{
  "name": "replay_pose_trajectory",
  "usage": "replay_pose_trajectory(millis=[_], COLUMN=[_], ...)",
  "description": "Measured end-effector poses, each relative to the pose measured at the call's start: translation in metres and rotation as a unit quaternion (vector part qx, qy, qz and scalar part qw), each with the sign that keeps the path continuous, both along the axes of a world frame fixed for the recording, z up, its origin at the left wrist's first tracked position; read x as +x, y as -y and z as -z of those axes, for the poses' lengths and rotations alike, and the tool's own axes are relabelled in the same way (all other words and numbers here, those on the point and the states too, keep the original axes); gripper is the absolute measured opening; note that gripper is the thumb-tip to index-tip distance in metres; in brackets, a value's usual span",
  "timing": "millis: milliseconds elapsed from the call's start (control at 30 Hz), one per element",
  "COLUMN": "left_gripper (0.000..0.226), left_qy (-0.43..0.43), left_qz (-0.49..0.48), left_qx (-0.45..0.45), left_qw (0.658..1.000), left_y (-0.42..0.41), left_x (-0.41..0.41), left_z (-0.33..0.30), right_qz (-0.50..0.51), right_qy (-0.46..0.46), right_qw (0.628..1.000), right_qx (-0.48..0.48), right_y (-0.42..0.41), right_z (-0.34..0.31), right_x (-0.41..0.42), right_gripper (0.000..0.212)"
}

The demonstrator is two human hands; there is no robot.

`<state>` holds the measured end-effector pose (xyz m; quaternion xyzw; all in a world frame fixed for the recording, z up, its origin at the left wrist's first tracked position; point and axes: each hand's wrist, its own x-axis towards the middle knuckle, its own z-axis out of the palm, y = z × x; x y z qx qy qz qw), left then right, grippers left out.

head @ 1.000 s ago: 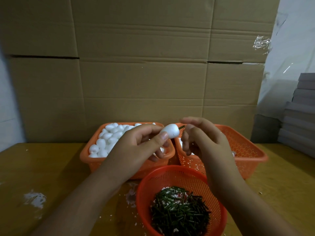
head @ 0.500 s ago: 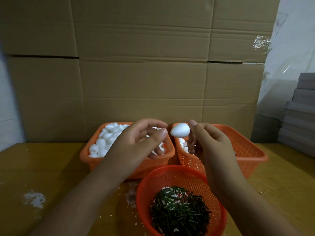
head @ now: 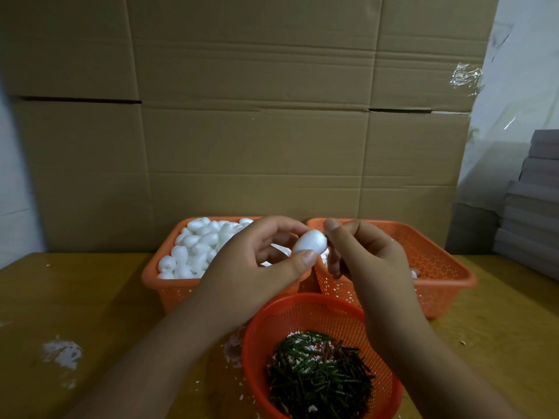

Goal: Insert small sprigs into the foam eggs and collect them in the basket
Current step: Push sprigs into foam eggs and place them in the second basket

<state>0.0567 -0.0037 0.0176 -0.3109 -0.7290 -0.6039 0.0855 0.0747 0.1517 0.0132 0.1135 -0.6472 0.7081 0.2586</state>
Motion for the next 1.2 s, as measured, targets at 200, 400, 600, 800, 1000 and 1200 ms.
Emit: replay_pose_trajectory(millis=[200, 400, 600, 800, 1000, 1200], left_gripper=[0.018, 0.02, 0.023, 0.033, 0.034, 0.019], left_qy=[-0.025, -0.066, -0.052, 0.011, 0.047, 0.035], left_qz=[-0.033, -0.074, -0.071, -0.049, -0.005, 0.006], left_qx=[-0.031, -0.054, -0.014, 0.041, 0.042, 0.009], left_qw=[0.999, 0.994, 0.996, 0.998, 0.998, 0.999], left_y=[0.0017, -0.0016, 0.0001, 0.0036, 0.0012, 0.0003], left_x=[-0.0005, -0.0003, -0.0048, -0.0045, -0.0009, -0.0042], left_z=[-0.001, 0.0026, 0.0047, 0.002, 0.0019, 0.005], right_qz=[0.057, 0.125, 0.084, 0.073, 0.051, 0.03], right_qy=[-0.108, -0.19, -0.144, -0.088, -0.137, -0.15], right_qw=[0.987, 0.939, 0.967, 0.985, 0.973, 0.958], right_qx=[0.105, 0.257, 0.194, 0.127, 0.179, 0.244], right_y=[0.0022, 0.0026, 0.0086, 0.0021, 0.0068, 0.0086], right_z=[0.0019, 0.0065, 0.0057, 0.0025, 0.0031, 0.0055], right_x=[0.0027, 0.0029, 0.0046, 0.0035, 0.0057, 0.0056], right_gripper=[0.022, 0.032, 0.019, 0.026, 0.026, 0.034])
